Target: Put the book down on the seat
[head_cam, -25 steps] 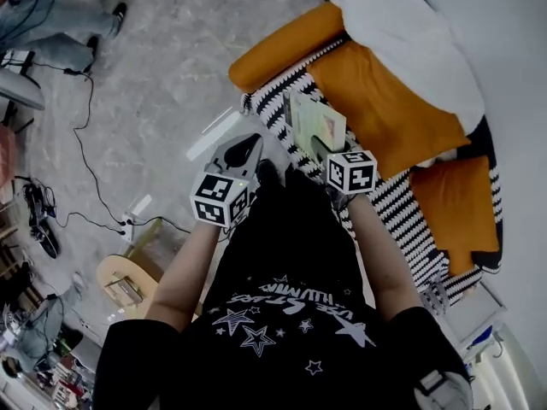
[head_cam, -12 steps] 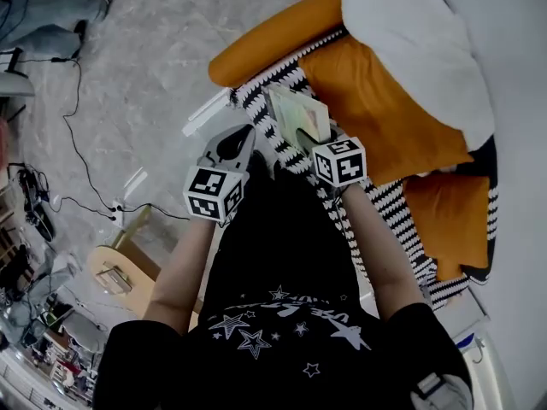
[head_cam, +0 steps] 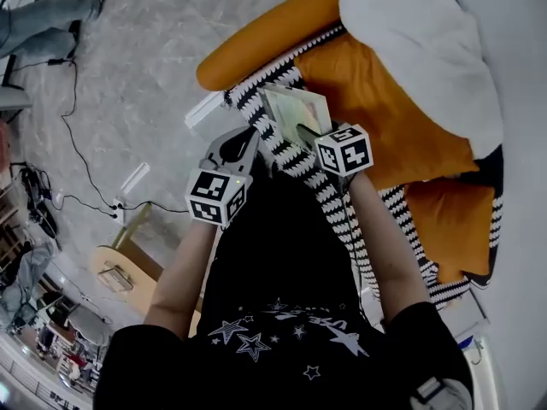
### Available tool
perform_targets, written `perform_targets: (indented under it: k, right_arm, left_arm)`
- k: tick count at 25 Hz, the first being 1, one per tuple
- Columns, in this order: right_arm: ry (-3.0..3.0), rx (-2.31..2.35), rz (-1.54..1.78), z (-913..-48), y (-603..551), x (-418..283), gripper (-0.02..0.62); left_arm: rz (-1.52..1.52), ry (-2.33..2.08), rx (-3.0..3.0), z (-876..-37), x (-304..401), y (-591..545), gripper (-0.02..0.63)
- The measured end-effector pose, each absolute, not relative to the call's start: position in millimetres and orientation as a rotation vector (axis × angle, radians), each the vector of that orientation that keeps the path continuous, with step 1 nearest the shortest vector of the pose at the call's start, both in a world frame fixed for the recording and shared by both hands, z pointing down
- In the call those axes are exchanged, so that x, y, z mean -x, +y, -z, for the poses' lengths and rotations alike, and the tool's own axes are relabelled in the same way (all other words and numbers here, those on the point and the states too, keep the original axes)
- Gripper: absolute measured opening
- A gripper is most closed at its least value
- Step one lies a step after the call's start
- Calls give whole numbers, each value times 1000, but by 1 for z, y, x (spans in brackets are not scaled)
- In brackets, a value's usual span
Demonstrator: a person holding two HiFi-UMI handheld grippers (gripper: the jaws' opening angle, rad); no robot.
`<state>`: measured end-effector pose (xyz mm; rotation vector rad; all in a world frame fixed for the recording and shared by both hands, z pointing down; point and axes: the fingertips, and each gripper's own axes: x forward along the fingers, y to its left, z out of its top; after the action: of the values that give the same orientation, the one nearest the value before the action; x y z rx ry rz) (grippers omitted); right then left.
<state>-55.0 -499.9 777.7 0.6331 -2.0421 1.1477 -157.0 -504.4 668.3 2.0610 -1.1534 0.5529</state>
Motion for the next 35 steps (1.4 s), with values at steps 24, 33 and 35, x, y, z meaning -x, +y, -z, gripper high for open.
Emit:
perform_targets:
  k: [24,33,35]
  right_arm:
    - [-1929,-968,-1063,-763,-524,-9,275]
    - [-1854,-1139,-1047,-747,-526,-45,275]
    - [-1861,-1151,-1041,-741,-528,-45,275]
  left_arm:
    - [-565,-1083,-2209,-635,129,-512,15]
    - [-526,-1099,-2197,-628,138,-503,15]
    - [-520,-1107,-2199,-626,139,-505,15]
